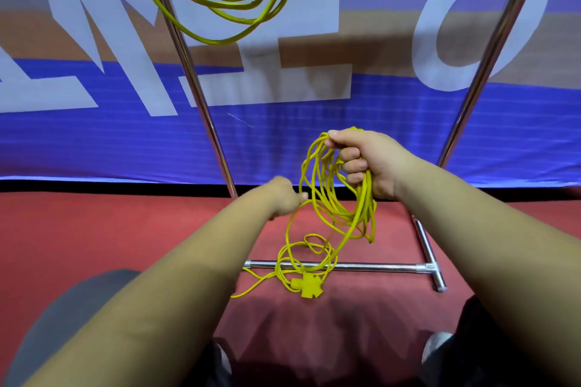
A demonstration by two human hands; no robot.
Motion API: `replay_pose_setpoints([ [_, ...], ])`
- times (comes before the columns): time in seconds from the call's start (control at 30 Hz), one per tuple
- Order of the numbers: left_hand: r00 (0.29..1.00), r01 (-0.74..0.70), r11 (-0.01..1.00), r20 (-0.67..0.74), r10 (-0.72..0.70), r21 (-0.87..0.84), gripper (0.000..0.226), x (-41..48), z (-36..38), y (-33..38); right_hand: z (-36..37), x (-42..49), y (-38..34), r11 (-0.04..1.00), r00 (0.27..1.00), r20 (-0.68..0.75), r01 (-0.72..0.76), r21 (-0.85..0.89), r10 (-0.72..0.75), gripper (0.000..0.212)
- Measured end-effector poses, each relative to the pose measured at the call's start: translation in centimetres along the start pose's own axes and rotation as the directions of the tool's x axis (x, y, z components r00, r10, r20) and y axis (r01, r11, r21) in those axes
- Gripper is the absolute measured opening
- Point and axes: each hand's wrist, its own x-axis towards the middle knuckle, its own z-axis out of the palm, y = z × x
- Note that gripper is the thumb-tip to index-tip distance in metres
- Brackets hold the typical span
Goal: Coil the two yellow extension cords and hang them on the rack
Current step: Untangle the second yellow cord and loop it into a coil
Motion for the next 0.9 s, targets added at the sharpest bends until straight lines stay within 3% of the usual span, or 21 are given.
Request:
replay_pose_setpoints([
  [0.07, 0.996, -0.01, 0.999, 0.092, 0.005, 0.052, 0.04, 0.1, 1.8, -0.3, -0.2, 0.1, -0.2, 0.999, 1.0, -0.002, 0.016, 0.028, -0.016, 0.023],
  [0.1, 0.997, -0.003, 0.999, 0.075, 0.001, 0.033, 0.032, 0.4, 2.6, -0.4, -0.4, 0.1, -0.4, 0.999, 1.0, -0.005, 0.024, 0.043, -0.024, 0.024],
  [0.2, 0.998, 0.034, 0.99, 0.048, -0.028, -0.139, 0.016, 1.6, 3.6, -0.3, -0.7, 0.2, -0.7, 0.996, 0.999, -0.009, 0.052, 0.067, -0.052, 0.023],
  [0.27, 0.998, 0.041, 0.963, 0.057, -0.027, -0.266, 0.027, 1.8, 3.2, 0.2, -0.9, 0.4, -0.7, 0.995, 0.997, -0.021, 0.074, 0.073, -0.073, 0.023],
  [0.4, 0.994, -0.076, 0.969, -0.099, 0.054, -0.235, 0.029, 1.2, 1.0, 0.9, -1.6, 1.3, -0.4, 0.992, 0.988, -0.118, 0.11, 0.064, -0.102, 0.023],
  [0.57, 0.958, -0.227, 0.858, -0.263, 0.112, -0.46, 0.018, 0.0, -2.2, 1.7, -3.4, 2.6, 0.3, 0.994, 0.941, -0.319, 0.108, -0.021, -0.109, 0.019],
  [0.73, 0.907, -0.415, 0.568, -0.375, 0.194, -0.711, 0.021, -2.0, -5.5, 2.7, -3.9, 3.3, 1.3, 0.989, 0.892, -0.441, 0.036, -0.142, -0.096, 0.012],
  [0.9, 0.822, -0.491, 0.117, -0.414, 0.391, -0.863, 0.026, -4.0, -7.8, 3.3, -4.0, 3.6, 2.4, 0.991, 0.893, -0.449, -0.045, -0.127, -0.017, 0.011],
])
